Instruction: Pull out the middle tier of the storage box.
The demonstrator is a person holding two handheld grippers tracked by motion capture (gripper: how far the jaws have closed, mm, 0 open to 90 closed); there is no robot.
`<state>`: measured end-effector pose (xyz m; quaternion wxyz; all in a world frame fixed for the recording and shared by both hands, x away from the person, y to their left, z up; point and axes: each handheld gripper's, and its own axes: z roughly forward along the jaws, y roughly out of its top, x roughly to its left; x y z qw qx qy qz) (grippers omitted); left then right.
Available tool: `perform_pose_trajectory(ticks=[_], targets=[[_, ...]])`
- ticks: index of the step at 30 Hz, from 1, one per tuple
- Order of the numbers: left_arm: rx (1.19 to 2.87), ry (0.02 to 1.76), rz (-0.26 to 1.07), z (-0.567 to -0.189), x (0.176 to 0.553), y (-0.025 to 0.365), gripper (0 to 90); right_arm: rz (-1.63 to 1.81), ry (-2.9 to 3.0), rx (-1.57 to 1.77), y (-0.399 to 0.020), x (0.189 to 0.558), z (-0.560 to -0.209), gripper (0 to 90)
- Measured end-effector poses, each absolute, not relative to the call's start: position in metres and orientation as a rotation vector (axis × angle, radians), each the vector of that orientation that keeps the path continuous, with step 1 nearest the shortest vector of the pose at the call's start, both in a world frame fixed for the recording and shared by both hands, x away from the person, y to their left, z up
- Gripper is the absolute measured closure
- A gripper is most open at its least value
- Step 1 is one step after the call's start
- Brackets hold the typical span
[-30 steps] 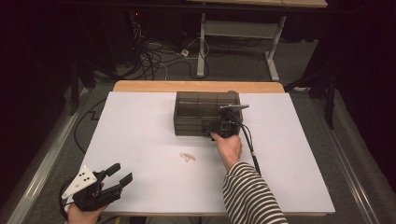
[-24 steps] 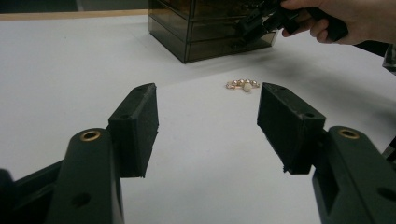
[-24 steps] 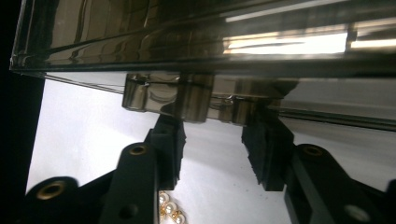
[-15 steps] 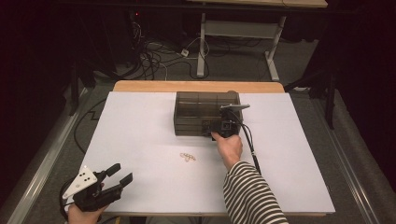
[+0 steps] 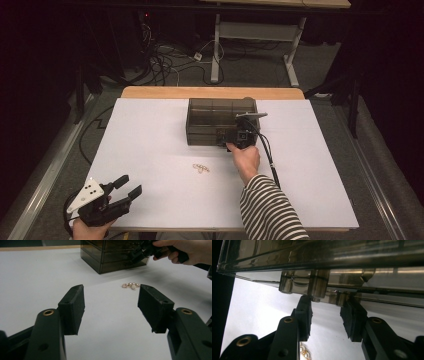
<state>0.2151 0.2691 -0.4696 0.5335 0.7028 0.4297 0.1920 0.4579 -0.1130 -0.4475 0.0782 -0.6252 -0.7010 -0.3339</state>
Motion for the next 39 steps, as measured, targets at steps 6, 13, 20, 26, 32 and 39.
perform_pose_trajectory(ticks=[6,13,20,26,32,39], targets=[[1.673,1.026,0.457,-0.47,0.215,0.269,37.5,-1.001,-2.097,-1.864,-0.114,0.454,-0.448,62.3],[1.68,1.024,0.463,-0.47,0.215,0.269,37.5,-1.019,-2.104,-1.843,-0.116,0.447,-0.449,62.4],[1.681,1.024,0.465,-0.47,0.215,0.268,37.6,-1.033,-2.103,-1.821,-0.118,0.439,-0.451,62.6],[1.68,1.024,0.467,-0.47,0.215,0.269,37.6,-1.046,-2.126,-1.812,-0.118,0.436,-0.451,61.5],[1.68,1.024,0.463,-0.47,0.215,0.269,37.9,-1.061,-2.176,-1.774,-0.117,0.435,-0.451,55.0],[1.674,1.03,0.472,-0.469,0.215,0.269,38.3,-1.07,-2.265,-1.737,-0.124,0.427,-0.446,51.7]])
